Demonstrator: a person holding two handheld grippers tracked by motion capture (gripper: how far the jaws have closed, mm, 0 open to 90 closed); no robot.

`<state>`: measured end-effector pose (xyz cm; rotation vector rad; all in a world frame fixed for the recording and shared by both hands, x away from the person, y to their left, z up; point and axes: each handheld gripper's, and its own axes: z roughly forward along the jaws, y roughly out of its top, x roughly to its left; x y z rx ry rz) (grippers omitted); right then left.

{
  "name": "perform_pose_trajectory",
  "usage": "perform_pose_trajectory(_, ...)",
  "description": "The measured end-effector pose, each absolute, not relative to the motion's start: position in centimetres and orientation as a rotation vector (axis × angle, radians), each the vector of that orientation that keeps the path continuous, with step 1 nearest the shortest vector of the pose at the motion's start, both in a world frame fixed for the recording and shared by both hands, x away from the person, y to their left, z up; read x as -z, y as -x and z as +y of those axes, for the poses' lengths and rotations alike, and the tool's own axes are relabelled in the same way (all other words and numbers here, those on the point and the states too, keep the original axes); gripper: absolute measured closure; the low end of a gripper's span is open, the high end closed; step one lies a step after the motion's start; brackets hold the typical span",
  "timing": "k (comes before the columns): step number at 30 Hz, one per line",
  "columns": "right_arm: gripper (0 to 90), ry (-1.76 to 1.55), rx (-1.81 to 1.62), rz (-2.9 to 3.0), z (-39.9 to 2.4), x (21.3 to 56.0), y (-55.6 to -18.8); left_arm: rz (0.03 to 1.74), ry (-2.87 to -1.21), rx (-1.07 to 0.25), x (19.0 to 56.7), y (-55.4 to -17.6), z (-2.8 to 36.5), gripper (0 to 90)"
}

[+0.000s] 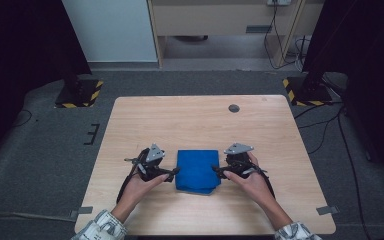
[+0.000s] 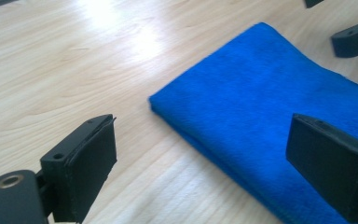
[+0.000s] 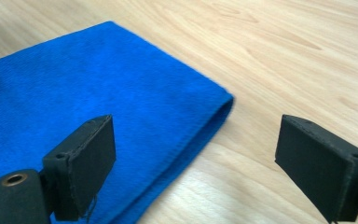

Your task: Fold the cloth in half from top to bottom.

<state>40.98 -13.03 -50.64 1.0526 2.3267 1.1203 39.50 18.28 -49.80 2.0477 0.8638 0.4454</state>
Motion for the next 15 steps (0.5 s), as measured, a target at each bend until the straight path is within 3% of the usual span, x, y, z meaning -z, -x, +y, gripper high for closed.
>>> perform_pose_trajectory(15,12.3,-1.170,-1.138,2.225,-17.7,50.0,-42.2,1.015,-1.977,-0.490,49.9,-40.7,22.7,7.4)
